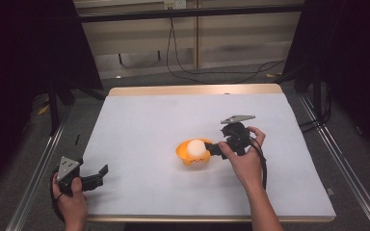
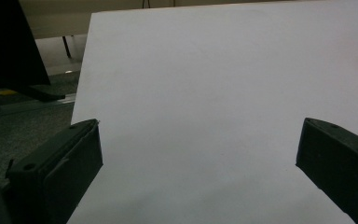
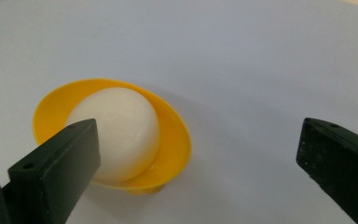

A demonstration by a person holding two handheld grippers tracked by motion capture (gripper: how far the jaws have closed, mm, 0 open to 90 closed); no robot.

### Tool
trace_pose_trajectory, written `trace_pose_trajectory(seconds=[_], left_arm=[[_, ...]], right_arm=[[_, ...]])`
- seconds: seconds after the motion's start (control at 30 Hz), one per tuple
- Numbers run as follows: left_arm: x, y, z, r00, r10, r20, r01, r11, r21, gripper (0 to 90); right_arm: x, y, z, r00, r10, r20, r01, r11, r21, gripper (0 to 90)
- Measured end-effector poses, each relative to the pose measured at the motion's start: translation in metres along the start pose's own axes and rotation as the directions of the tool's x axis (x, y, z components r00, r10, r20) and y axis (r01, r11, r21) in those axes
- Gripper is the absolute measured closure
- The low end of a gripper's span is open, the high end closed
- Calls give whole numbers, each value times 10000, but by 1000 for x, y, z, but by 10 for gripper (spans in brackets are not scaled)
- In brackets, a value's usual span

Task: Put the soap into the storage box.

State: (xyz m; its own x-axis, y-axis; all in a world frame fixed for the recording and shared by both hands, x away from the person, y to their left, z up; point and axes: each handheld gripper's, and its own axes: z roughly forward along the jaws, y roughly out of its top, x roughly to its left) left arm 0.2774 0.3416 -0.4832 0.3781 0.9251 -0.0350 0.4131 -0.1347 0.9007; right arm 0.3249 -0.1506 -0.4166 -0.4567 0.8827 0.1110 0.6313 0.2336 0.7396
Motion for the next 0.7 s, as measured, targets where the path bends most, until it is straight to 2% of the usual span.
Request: trace_pose_trajectory(seconds=[0.2,0.4,0.6,0.7], left_arm=[[0,0,0,10000,-21,-12,21,10000,-7,1],[0,0,-1,10000,49,-8,-49,10000,-40,1],[1,0,-1,10000,35,-17,-35,10000,-50,1],[1,0,-1,10000,76,-20,-76,10000,-29,1]], right_arm=[[-15,-12,-12,9993,194,315,-182,9991,-392,0],[-33,-26,-23,9972,433,608,-400,9977,-545,0],[-55,-46,-36,9939,552,956,-485,9963,-709,0],[-65,-56,-43,9910,819,1059,-731,9938,-839,0]])
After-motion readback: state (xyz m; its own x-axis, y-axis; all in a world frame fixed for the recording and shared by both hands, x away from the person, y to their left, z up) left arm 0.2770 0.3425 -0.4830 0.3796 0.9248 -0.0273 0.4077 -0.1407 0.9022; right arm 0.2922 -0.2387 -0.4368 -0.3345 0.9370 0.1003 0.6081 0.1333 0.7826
